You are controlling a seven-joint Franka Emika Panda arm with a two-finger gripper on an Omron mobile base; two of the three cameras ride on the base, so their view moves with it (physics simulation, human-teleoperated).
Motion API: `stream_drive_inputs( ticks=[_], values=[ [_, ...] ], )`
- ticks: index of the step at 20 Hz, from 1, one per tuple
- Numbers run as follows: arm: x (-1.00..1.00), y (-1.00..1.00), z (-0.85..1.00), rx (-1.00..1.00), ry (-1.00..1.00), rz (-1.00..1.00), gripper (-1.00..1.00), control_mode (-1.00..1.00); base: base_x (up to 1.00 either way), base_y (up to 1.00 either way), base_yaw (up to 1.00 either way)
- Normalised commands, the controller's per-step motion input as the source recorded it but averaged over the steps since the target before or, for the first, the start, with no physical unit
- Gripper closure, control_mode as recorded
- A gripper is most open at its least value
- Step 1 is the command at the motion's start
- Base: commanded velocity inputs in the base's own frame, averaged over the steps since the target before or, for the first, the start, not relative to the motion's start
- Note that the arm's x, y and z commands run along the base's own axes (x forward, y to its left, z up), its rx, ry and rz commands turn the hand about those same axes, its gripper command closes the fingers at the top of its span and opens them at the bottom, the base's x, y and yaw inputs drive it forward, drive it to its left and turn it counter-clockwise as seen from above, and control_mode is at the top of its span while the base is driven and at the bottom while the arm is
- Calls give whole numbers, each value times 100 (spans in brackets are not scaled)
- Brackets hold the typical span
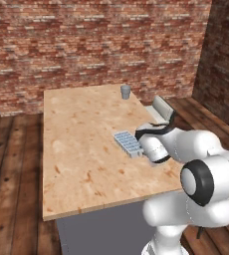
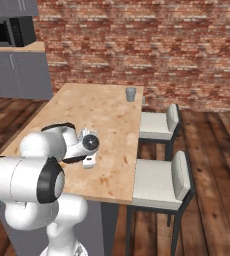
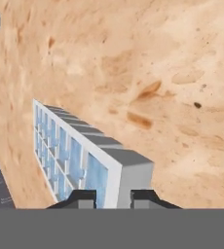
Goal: Open the freezer door, pick up the ice cube tray from the freezer, and place it on the dining counter.
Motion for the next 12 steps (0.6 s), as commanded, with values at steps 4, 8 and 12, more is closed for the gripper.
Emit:
stream_drive_inputs(
  ticks=[4, 8, 12],
  values=[
    [11, 0, 8, 0, 8, 0, -100, -100, 0, 0, 0],
    [2, 0, 30, 0, 4, 0, -100, -100, 0, 0, 0],
    [0, 0, 49, 0, 0, 0, -100, -100, 0, 0, 0]
  ],
)
